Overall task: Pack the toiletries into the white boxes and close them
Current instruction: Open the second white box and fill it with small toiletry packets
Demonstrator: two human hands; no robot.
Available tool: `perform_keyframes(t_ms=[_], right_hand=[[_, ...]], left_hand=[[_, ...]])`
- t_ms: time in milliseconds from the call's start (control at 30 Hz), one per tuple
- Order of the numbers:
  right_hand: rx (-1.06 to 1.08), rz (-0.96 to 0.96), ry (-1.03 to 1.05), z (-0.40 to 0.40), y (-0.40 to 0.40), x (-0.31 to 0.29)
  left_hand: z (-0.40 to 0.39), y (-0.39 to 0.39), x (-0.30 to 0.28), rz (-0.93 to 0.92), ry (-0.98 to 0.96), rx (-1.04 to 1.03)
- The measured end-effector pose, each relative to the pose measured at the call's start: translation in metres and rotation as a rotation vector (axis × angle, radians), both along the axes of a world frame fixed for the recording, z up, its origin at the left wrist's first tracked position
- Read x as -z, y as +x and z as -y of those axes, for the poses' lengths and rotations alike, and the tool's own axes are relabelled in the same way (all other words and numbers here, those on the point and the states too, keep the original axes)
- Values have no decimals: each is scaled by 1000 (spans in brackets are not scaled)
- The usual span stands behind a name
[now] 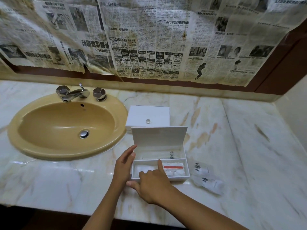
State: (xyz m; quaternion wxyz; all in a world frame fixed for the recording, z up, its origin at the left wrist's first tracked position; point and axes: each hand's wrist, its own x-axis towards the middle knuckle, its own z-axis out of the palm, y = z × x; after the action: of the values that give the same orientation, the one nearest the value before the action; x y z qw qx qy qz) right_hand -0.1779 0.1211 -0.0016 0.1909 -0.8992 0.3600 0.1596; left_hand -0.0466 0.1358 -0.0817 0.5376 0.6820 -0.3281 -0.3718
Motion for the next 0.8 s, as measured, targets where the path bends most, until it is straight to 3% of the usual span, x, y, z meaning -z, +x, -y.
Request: perform_keyframes(t_ms=[233,333,433,500,600,800], right_hand=[[39,95,-11,2,-4,8],[141,380,-77,16,-13,4],[427,784,-222,42,-30,-1],[619,878,-271,59,-49,-4],[778,752,-342,79,-78,0],[672,-21,-22,95,-122,19]], left_hand=[[0,-1,-1,-1,1,-4],[0,0,0,17,5,-6],[0,0,-1,11,14,-11],[0,-1,-1,8,18,-13],[0,-3,-1,-4,19,-20],[0,-3,-2,-17,34,-26]])
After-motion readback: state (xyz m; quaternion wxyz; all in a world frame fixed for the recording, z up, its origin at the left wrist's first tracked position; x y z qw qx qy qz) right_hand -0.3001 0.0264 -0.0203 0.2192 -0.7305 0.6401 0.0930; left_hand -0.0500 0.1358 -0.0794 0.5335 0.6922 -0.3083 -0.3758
